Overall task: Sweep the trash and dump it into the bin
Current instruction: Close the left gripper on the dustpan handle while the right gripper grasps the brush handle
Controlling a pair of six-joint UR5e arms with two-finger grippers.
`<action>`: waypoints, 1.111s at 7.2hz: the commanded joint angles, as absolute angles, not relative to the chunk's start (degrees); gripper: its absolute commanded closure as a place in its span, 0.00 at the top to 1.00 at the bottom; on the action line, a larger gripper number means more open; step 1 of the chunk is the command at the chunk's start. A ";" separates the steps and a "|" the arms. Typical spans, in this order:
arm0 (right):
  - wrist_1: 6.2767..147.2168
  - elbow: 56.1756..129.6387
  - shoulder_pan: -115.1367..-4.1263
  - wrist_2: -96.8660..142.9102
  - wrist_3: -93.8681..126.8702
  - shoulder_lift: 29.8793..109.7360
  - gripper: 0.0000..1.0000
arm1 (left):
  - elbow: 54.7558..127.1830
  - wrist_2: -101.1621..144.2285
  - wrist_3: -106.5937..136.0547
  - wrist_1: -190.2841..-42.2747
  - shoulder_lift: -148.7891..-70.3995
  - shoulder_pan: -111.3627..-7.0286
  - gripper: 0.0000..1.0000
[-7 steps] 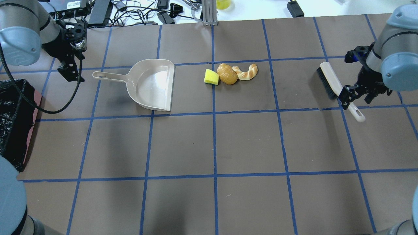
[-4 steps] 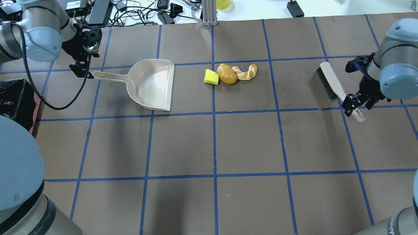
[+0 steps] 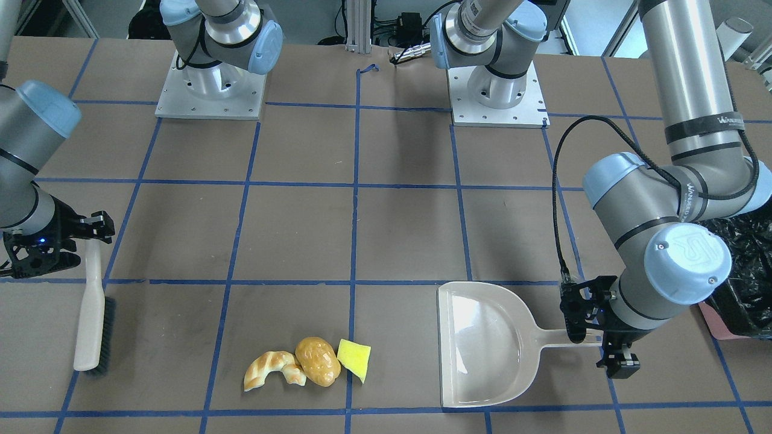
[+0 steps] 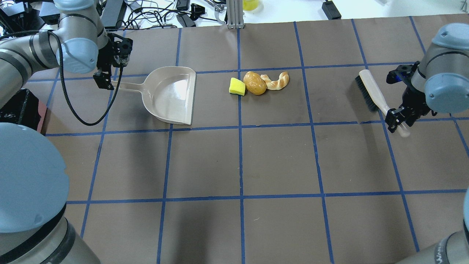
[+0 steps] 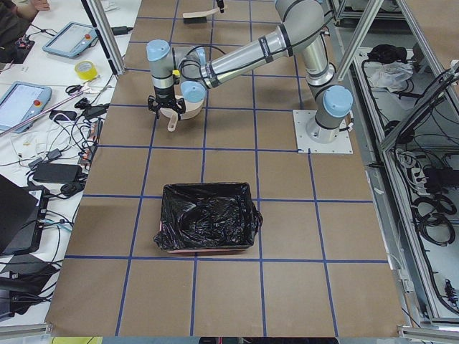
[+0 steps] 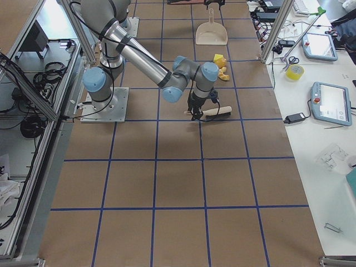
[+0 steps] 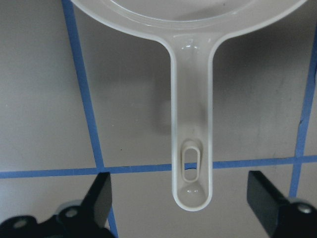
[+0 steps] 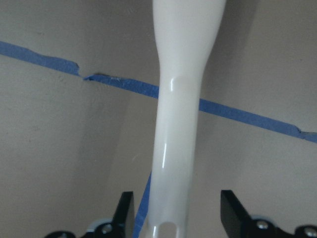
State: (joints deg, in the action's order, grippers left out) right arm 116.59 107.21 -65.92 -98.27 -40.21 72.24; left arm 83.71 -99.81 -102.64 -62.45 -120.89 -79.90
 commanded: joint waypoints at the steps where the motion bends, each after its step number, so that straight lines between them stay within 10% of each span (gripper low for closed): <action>1: 116.37 107.23 -65.92 -98.17 -38.86 72.68 0.08 | 84.47 -100.02 -100.81 -62.32 -121.64 -79.89 0.95; 5: 113.83 106.53 -67.23 -97.13 -30.73 75.48 0.00 | 85.69 -98.80 -100.55 -62.23 -122.34 -79.80 0.90; 7: 112.94 105.83 -74.66 -97.55 -16.62 75.68 0.00 | 85.87 -96.86 -100.20 -62.23 -122.34 -79.72 0.68; 8: 112.42 104.52 -79.23 -97.73 -9.65 74.89 0.00 | 85.70 -96.86 -100.54 -62.23 -122.34 -79.63 0.39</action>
State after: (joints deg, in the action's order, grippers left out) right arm 113.00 105.73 -73.90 -97.46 -18.75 75.46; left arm 85.75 -97.28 -100.33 -62.23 -122.33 -79.71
